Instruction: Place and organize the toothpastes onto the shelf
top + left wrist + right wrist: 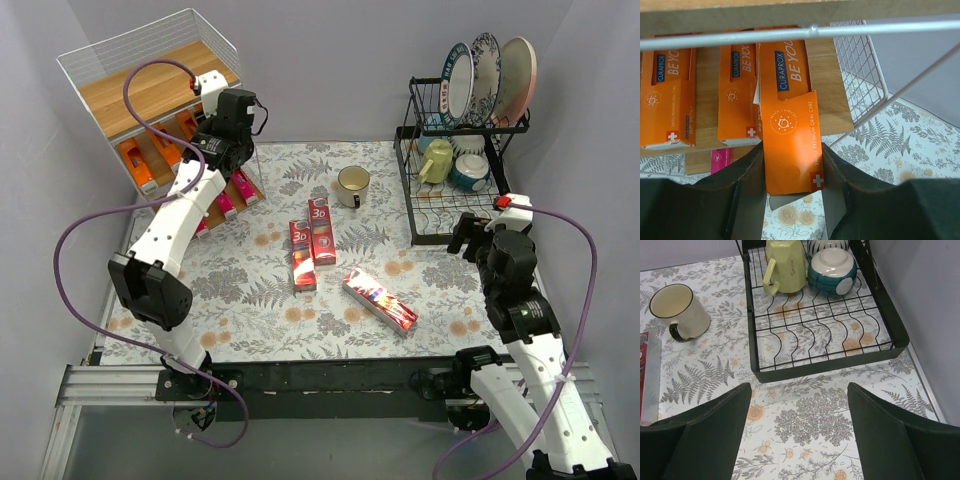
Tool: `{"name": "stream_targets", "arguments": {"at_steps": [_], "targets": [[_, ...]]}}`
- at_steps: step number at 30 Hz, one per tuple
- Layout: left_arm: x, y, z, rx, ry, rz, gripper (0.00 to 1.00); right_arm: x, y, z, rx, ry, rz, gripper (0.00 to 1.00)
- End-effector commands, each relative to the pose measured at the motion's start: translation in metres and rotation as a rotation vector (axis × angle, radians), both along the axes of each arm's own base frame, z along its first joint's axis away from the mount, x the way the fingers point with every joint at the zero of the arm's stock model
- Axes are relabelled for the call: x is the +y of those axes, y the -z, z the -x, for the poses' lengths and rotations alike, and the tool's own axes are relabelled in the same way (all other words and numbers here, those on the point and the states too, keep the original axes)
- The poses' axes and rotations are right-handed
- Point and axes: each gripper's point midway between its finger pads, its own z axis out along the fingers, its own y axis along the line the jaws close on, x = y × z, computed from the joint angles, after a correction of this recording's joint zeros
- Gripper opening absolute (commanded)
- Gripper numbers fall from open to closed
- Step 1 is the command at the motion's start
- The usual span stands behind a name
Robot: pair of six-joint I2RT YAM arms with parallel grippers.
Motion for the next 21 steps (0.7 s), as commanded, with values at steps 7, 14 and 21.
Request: {"name": "stream_targets", "arguments": {"at_steps": [7,14,21], "targets": [[0.004,-0.014,-0.037,-0.091,0.031,0.008,0.24,0.000,-0.015,0.002,-0.139,-0.009,0.018,0.85],[0.001,-0.002,-0.052,-0.087,0.043,0.001,0.29,-0.001,-0.013,0.007,-0.178,-0.011,0.027,0.84],[0.001,0.005,-0.058,-0.079,0.042,0.000,0.40,-0.004,-0.012,0.009,-0.185,0.007,0.032,0.84]]}}
